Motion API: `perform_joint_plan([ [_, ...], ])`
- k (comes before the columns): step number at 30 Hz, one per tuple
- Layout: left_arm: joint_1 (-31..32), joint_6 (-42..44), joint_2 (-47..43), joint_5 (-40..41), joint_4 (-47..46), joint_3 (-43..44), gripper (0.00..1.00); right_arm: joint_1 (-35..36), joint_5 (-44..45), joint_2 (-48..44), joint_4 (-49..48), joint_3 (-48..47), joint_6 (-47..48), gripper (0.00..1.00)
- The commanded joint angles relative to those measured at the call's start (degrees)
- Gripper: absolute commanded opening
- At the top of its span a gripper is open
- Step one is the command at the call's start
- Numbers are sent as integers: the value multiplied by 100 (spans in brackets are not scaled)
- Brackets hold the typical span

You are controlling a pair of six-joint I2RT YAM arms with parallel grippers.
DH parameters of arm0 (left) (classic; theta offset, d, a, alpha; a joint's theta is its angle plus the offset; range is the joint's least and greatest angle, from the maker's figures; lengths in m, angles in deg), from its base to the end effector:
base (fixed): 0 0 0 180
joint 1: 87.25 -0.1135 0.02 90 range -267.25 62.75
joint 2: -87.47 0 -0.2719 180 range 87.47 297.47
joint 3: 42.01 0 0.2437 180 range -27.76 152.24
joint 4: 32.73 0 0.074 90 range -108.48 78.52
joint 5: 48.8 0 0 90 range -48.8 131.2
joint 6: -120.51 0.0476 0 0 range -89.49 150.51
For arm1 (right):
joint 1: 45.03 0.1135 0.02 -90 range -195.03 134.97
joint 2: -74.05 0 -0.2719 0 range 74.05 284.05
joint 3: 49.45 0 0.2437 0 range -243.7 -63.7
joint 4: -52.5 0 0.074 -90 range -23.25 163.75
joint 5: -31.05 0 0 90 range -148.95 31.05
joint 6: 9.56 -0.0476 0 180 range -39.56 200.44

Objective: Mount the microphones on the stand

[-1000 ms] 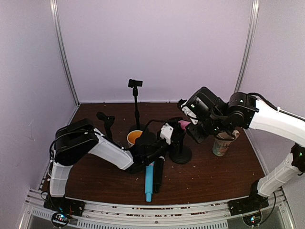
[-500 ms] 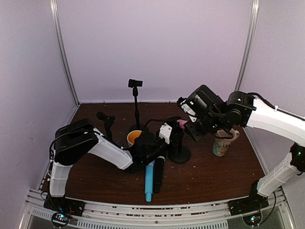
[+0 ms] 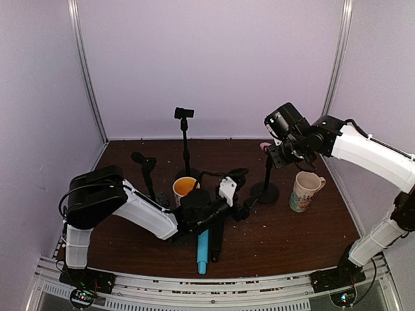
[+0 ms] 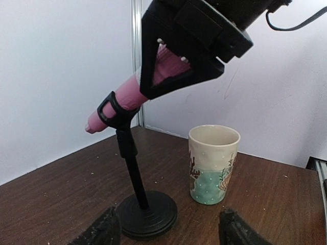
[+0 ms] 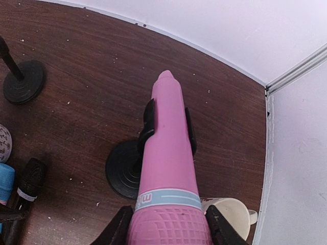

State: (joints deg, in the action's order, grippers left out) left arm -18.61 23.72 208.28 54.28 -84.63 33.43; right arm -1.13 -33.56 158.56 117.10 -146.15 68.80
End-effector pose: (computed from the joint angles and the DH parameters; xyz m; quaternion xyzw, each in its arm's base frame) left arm 0.1740 -0.4152 0.1873 0.2670 0.6110 -0.3935 0.6329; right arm 0.2329 0.1958 0.3429 -0.1886 0.9068 -0.0376 0.3750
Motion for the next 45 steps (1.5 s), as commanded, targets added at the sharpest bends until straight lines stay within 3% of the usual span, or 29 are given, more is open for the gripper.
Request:
perform_joint_plan([
  [1,-45,-67,-194,-33,-364,-79,67,-47,488,105,-566,-325,91,0],
  [12,-35,-77,-299,-31,-381,-314,64,-276,249,510,-1283,-98,157,0],
  [17,-26,-49,-361,15,-269,-358,64,-277,33,449,-1098,-73,-40,45],
  [23,-35,21,-650,259,226,-370,66,-277,-189,133,-745,-285,-142,71],
  [26,-35,179,-1066,412,1061,-278,67,-272,-256,-83,-490,-421,-139,76],
  [32,-35,130,-2253,785,2848,-333,67,-130,-649,-900,-383,-167,56,77],
  [40,-35,64,-3922,1245,6559,136,62,405,-2167,-2109,-1085,949,373,74],
  [45,-42,-66,-5251,1519,8247,-173,61,806,-2607,-2372,-1724,1538,456,72],
])
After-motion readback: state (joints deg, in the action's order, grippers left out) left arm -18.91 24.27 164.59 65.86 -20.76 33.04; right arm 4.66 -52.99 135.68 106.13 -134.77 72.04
